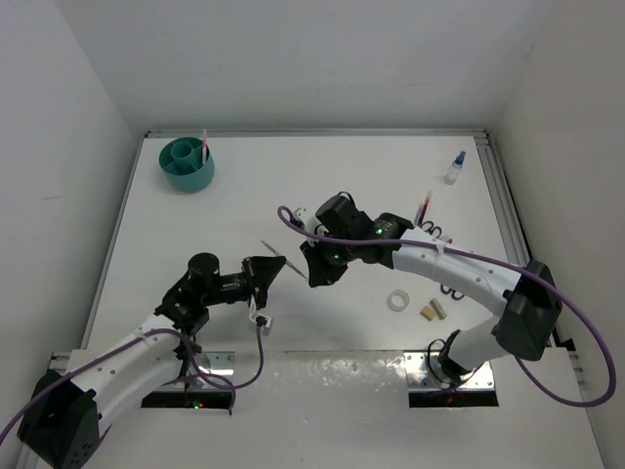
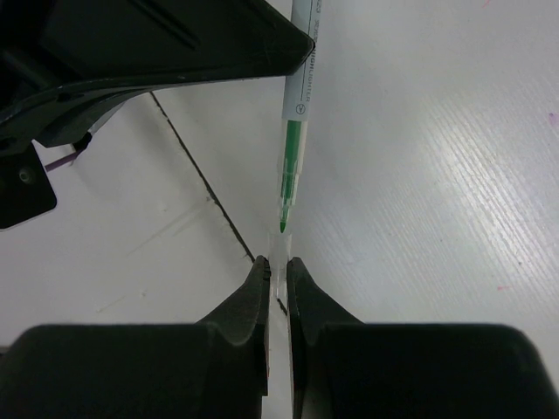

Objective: Sort the stationery into containers
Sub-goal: Close the pen cap on the pen.

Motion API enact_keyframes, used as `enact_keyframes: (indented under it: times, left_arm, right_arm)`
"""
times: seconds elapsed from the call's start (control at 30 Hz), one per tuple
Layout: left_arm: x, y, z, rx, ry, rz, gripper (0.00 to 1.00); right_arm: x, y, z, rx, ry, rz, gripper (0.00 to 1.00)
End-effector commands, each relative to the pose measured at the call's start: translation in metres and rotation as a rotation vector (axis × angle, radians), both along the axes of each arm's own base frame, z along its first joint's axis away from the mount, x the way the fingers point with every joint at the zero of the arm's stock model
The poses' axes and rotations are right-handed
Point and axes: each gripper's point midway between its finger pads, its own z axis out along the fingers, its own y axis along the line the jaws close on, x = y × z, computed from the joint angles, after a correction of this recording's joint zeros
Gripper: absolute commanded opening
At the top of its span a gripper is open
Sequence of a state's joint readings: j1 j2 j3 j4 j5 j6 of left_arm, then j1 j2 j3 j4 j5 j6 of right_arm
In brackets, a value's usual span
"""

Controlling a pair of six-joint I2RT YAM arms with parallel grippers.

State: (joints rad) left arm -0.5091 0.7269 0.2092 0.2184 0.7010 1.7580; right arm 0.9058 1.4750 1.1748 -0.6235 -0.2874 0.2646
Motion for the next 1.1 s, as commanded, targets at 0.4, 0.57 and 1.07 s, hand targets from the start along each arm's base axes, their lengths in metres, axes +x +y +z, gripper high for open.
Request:
enact_keyframes:
  times: [0.4,0.57,1.07]
  left_arm:
    - [-0.011,-0.013,0.014,-0.016,-0.07,-0.097,0.0]
    - [-0.018,-0.013,0.009,-0.002,-0.078,-0.126,0.0]
    - [-0.037,-0.027,-0.004,0.031,-0.128,-0.287,0.0]
  right_arm:
    - [0.019,0.029,0.018,0.077,-0.056,0.007,0.0]
    - [0.021,0.03,0.017,0.083,-0.057,0.0,0.0]
    - [0.027,0.044,0.014,0.131,-0.054,-0.018,0.0]
